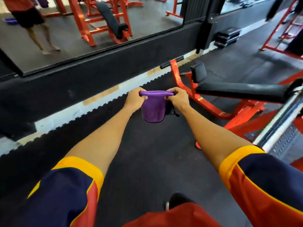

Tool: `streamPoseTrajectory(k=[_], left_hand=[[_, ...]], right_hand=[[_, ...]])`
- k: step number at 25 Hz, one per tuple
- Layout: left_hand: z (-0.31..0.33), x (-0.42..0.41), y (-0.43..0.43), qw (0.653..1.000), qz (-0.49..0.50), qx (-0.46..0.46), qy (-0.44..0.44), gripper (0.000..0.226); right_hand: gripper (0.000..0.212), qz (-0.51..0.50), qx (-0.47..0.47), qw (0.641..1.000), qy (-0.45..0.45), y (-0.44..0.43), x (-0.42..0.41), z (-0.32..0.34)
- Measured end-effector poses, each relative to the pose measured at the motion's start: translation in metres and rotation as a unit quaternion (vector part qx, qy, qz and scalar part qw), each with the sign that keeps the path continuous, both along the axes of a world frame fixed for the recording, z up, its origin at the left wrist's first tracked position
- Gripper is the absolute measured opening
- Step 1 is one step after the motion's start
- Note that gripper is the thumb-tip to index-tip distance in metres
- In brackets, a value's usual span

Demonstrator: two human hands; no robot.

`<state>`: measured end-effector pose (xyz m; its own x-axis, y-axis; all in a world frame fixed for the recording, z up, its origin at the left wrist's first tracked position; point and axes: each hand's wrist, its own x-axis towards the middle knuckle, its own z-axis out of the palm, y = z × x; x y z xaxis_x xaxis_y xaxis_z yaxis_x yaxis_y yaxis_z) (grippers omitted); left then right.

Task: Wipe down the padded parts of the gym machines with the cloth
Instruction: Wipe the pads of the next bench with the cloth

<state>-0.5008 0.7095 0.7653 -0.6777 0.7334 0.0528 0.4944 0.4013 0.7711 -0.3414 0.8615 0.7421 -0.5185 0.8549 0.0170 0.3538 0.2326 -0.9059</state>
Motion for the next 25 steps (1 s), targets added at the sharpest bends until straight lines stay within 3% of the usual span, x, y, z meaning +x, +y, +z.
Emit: streamPoseTrajectory(k=[10,14,25], left_hand=[[0.006,-0.091,0.238,0.993,-0.113,-0.006,0.027,0.023],[0.008,-0.119,0.326,0.989,-0.147,-0.008,0.029,0.023],[-0.019,-0.154,0.592,0.945,-0.327,-0.018,-0.008,0.027]], right_hand=[[0.025,-0.038,0.024,0.997,0.069,0.224,-0.06,-0.019],[0.024,-0.028,0.03,0.998,0.056,0.298,-0.069,-0.007],[0.024,-0.189,-0.006,0.982,0.024,0.476,-0.06,-0.022]])
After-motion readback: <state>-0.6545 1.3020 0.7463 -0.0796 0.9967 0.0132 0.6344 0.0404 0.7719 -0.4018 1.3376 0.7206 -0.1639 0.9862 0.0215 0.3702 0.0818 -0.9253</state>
